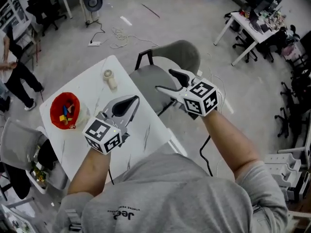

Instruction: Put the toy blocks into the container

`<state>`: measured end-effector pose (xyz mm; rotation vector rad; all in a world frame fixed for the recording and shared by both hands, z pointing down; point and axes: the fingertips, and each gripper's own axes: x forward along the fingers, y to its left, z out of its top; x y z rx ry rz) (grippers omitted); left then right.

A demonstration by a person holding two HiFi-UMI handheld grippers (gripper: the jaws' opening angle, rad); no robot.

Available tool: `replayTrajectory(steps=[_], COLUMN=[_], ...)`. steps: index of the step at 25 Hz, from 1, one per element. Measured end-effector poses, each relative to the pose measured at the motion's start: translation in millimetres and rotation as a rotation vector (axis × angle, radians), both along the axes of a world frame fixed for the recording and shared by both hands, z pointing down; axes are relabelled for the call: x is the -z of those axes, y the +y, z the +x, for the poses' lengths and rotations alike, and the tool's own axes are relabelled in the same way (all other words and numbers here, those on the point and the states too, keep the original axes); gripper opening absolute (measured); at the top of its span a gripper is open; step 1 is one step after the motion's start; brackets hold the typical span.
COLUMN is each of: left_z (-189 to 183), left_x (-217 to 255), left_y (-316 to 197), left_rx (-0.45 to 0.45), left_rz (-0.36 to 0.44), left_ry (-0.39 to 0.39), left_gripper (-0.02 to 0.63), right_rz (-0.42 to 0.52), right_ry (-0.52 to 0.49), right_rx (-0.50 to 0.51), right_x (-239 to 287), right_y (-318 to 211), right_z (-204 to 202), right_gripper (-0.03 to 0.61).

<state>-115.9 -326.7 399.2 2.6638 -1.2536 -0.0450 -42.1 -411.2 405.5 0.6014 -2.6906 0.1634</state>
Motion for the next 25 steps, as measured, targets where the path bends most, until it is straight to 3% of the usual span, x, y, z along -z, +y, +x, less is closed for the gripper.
replayTrajectory(steps=[2, 9, 17, 25], left_z=[33.2, 130.7, 231.0, 288.2], left_x=[5.1, 9.0, 16.5, 27.9], left_y=[-1.7, 11.3, 42.0, 59.3], left_rx=[-0.047, -0.145, -0.205, -0.222], left_rz=[0.005, 0.019, 0.016, 0.021], left_ry=[0.001, -0.016, -0.012, -0.024], left_gripper=[0.058, 0.058, 0.058, 0.058], right_rz=[0.014, 0.052, 0.094, 0.108], right_ry=[-0.006, -0.045, -0.151, -0.205], right_rx=[-0.063, -0.257, -0.438, -0.496], right_x=[5.3, 9.7, 23.8, 30.0], right_y=[5.8, 55.4, 120.5, 161.1], right_z=[49.4, 211.8, 361.9, 446.0], right_gripper=[0.34, 0.163, 0.012, 0.003])
